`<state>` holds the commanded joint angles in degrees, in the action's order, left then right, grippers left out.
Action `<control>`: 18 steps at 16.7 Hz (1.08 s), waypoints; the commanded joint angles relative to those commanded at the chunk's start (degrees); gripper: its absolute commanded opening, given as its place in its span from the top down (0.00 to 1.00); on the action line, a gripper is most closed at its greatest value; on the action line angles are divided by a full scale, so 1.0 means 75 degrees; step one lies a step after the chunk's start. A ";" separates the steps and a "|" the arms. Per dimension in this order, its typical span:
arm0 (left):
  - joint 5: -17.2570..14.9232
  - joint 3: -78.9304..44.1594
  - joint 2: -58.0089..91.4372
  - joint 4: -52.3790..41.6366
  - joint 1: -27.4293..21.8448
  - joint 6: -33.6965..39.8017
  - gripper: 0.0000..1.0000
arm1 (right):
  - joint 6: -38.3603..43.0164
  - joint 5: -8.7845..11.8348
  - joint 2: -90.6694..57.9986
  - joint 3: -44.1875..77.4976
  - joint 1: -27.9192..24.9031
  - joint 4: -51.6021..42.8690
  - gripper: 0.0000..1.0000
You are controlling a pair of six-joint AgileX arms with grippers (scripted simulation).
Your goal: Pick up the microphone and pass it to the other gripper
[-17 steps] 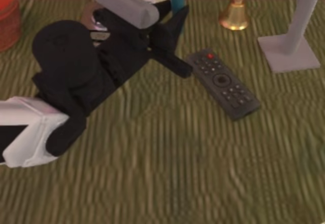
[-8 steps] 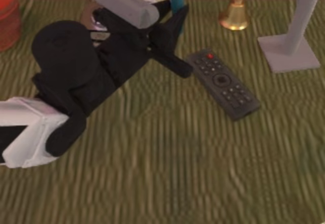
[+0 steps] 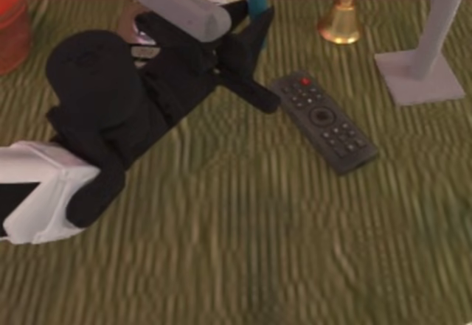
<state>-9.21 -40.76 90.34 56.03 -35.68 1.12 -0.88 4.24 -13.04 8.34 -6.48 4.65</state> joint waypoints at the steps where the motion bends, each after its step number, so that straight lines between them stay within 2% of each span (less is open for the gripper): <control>1: 0.0000 0.0000 0.0000 0.0000 0.0000 0.0000 1.00 | -0.0024 0.0148 -0.0541 0.0324 -0.0230 0.0190 0.00; 8: 0.0000 0.0000 0.0000 0.0000 0.0000 0.0000 1.00 | -0.0190 0.1270 -0.4853 0.2983 -0.1966 0.1839 0.00; 11: 0.0000 0.0000 0.0000 0.0000 0.0000 0.0000 1.00 | -0.0273 0.1672 -0.6344 0.3901 -0.2588 0.2396 0.00; 14: 0.0000 0.0000 0.0000 0.0000 0.0000 0.0000 1.00 | -0.0328 0.1946 -0.7297 0.4456 -0.3011 0.2704 0.00; 18: 0.0000 0.0000 0.0000 0.0000 0.0000 0.0000 1.00 | -0.0342 0.2030 -0.7603 0.4612 -0.3143 0.2781 0.00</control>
<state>-9.21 -40.76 90.34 56.03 -35.68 1.12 -3.45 19.47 -70.07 42.93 -30.05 25.51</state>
